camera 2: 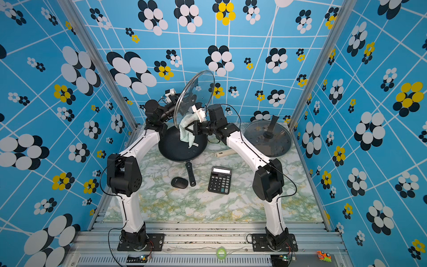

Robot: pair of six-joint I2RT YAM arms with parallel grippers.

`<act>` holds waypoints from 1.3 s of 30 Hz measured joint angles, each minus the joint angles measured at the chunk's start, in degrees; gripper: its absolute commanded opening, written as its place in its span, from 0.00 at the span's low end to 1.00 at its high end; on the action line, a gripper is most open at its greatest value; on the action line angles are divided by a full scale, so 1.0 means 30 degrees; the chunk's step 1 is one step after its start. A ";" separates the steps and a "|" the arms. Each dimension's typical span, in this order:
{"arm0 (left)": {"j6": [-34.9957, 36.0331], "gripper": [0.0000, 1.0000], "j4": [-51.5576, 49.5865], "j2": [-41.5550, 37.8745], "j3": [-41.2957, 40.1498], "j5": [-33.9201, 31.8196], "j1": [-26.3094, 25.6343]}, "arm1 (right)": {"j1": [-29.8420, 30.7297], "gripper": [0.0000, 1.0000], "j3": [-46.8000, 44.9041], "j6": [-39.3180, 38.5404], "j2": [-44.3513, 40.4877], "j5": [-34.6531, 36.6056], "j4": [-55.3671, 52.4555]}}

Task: Wipe the pot lid with a cloth
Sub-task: Wipe the pot lid.

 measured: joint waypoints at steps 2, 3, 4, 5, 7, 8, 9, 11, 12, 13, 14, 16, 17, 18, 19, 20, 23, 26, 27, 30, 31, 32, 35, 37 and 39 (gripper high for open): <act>0.0022 0.00 0.0095 0.0000 0.0117 0.0007 -0.0066 | -0.0029 0.00 0.0867 -0.0153 -0.0175 0.0022 -0.0007; 0.0015 0.00 0.0138 0.0007 0.0138 0.0007 -0.0095 | -0.0095 0.00 0.1508 -0.0248 -0.0175 0.0117 -0.0036; 0.0015 0.00 0.0189 0.0007 0.0146 0.0000 -0.0117 | -0.0160 0.00 0.2091 -0.0364 -0.0138 0.0240 -0.0044; 0.0000 0.00 0.0313 0.0007 0.0146 -0.0007 -0.0131 | -0.0262 0.00 0.2710 -0.0430 -0.0080 0.0350 -0.0036; -0.0029 0.00 0.0444 0.0007 0.0138 -0.0109 -0.0168 | -0.0474 0.00 0.3978 -0.0444 0.0138 0.0692 -0.0036; -0.0066 0.00 0.0517 0.0007 0.0146 -0.0182 -0.0182 | -0.0619 0.00 0.4692 -0.0437 0.0321 0.0882 -0.0044; -0.0087 0.00 0.0568 0.0007 0.0146 -0.0248 -0.0182 | -0.0765 0.00 0.5333 -0.0437 0.0539 0.1020 -0.0022; -0.0160 0.00 0.0663 0.0007 0.0146 -0.0350 -0.0182 | -0.1093 0.00 0.6346 -0.0393 0.0991 0.1319 -0.0007; -0.0211 0.00 0.0663 0.0007 0.0138 -0.0408 -0.0197 | -0.1311 0.00 0.6827 -0.0299 0.1297 0.1370 0.0058; -0.0219 0.00 0.0656 0.0007 0.0138 -0.0444 -0.0204 | -0.1588 0.00 0.7359 -0.0109 0.1727 0.1377 0.0146; -0.0226 0.00 0.0648 0.0007 0.0138 -0.0503 -0.0219 | -0.1785 0.00 0.7730 0.0036 0.2062 0.1384 0.0233; -0.0226 0.00 0.0619 0.0007 0.0146 -0.0627 -0.0219 | -0.2273 0.00 0.8298 0.0299 0.2922 0.1399 0.0481; -0.0219 0.00 0.0590 0.0007 0.0146 -0.0699 -0.0219 | -0.2448 0.00 0.8444 0.0386 0.3271 0.1406 0.0554; -0.0211 0.00 0.0554 0.0029 0.0146 -0.0743 -0.0219 | -0.2623 0.00 0.8510 0.0495 0.3628 0.1450 0.0583; -0.0189 0.00 0.0532 0.0044 0.0146 -0.0780 -0.0219 | -0.2754 0.00 0.8517 0.0648 0.3978 0.1457 0.0590; -0.0197 0.00 0.0517 0.0073 0.0146 -0.0831 -0.0219 | -0.2820 0.00 0.8517 0.0758 0.4211 0.1450 0.0590; -0.0189 0.00 0.0393 0.0197 0.0146 -0.0998 -0.0189 | -0.2841 0.00 0.8335 0.1093 0.4707 0.1428 0.0546; -0.0138 0.00 0.0321 0.0248 0.0146 -0.0991 -0.0182 | -0.2667 0.00 0.7402 0.1071 0.4481 0.1457 0.0576; -0.0080 0.00 0.0321 0.0248 0.0146 -0.0991 -0.0182 | -0.2572 0.00 0.7009 0.1049 0.4299 0.1457 0.0561; 0.0080 0.00 0.0423 0.0248 0.0138 -0.0984 -0.0182 | -0.2200 0.00 0.5909 0.0947 0.3650 0.1464 0.0525; 0.0117 0.00 0.0466 0.0248 0.0146 -0.0969 -0.0182 | -0.2062 0.00 0.5464 0.0925 0.3359 0.1479 0.0532; 0.0160 0.00 0.0488 0.0248 0.0146 -0.0918 -0.0182 | -0.1865 0.00 0.4947 0.0918 0.2951 0.1479 0.0517; 0.0160 0.00 0.0583 0.0248 0.0146 -0.0911 -0.0182 | -0.1326 0.00 0.4109 0.0874 0.2062 0.1413 0.0474; 0.0153 0.00 0.0721 0.0248 0.0146 -0.0933 -0.0182 | -0.1078 0.00 0.4095 0.0867 0.1690 0.1341 0.0386; 0.0146 0.00 0.0816 0.0248 0.0211 -0.0911 -0.0182 | -0.0918 0.00 0.4095 0.0867 0.1333 0.1173 0.0393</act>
